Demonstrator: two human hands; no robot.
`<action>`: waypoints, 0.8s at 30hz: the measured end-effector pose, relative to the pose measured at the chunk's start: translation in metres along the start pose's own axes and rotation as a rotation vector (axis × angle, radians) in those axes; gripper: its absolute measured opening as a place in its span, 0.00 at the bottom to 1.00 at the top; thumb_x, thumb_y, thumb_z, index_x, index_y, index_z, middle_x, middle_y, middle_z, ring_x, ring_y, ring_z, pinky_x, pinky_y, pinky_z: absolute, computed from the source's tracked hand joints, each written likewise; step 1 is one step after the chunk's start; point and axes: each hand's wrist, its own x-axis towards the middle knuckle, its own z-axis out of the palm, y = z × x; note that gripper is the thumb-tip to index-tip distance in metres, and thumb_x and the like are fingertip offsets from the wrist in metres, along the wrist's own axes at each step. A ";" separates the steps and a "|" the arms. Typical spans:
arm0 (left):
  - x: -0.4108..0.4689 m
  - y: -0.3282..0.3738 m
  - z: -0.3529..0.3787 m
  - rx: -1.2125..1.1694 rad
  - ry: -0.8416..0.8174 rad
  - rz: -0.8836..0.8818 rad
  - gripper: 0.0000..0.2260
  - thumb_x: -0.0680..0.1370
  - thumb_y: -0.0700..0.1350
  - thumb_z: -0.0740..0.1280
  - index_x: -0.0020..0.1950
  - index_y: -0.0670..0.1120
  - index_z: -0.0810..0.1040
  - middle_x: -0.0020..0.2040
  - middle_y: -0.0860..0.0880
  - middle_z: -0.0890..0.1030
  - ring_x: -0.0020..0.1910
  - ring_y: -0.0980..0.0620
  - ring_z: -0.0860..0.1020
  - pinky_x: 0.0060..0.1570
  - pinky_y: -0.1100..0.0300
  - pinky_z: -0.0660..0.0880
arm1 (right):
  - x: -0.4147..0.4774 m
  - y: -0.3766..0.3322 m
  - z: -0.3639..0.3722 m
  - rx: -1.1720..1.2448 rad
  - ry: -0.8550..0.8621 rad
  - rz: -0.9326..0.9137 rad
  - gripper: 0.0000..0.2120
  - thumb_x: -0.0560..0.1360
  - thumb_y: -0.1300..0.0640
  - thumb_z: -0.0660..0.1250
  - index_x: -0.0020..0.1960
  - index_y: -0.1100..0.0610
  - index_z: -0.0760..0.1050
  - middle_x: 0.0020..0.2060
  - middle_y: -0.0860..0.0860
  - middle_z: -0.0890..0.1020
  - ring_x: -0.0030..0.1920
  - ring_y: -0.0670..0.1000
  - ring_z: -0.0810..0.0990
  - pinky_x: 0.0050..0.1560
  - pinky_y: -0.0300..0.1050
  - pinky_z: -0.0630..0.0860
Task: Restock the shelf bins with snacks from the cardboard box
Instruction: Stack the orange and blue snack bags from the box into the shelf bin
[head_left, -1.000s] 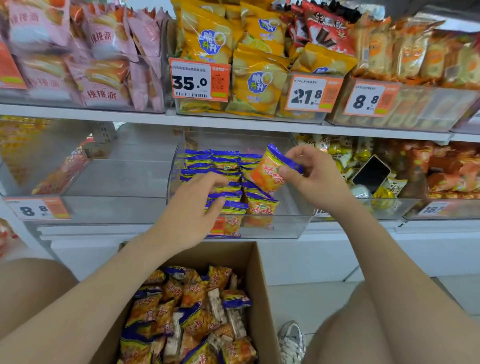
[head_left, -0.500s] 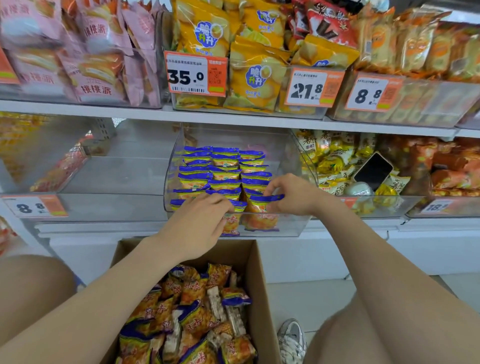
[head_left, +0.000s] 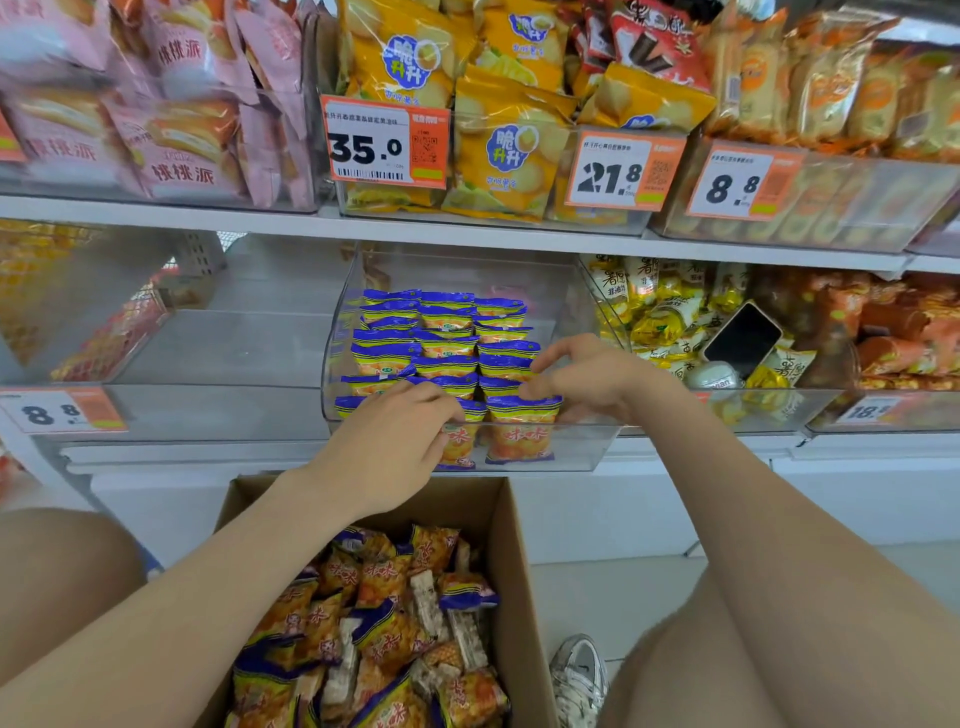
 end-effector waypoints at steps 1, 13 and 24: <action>0.000 0.000 0.000 -0.005 0.004 0.000 0.13 0.85 0.47 0.63 0.68 0.57 0.77 0.66 0.58 0.77 0.66 0.55 0.73 0.65 0.54 0.75 | 0.002 0.001 0.001 -0.027 0.003 0.001 0.21 0.71 0.61 0.82 0.58 0.56 0.77 0.53 0.59 0.85 0.47 0.59 0.88 0.49 0.58 0.87; 0.002 0.000 0.000 0.021 -0.022 -0.033 0.14 0.86 0.44 0.62 0.69 0.57 0.76 0.75 0.55 0.72 0.75 0.51 0.68 0.72 0.49 0.68 | 0.005 -0.004 0.019 -0.288 -0.055 -0.041 0.15 0.72 0.55 0.82 0.54 0.55 0.81 0.48 0.53 0.86 0.45 0.51 0.87 0.43 0.49 0.87; -0.031 0.004 -0.011 -0.105 0.257 -0.041 0.02 0.80 0.47 0.68 0.52 0.54 0.78 0.50 0.58 0.76 0.51 0.58 0.73 0.50 0.62 0.73 | -0.076 -0.001 0.067 -0.291 0.183 -0.623 0.09 0.73 0.63 0.69 0.45 0.50 0.83 0.32 0.45 0.83 0.34 0.44 0.81 0.39 0.37 0.77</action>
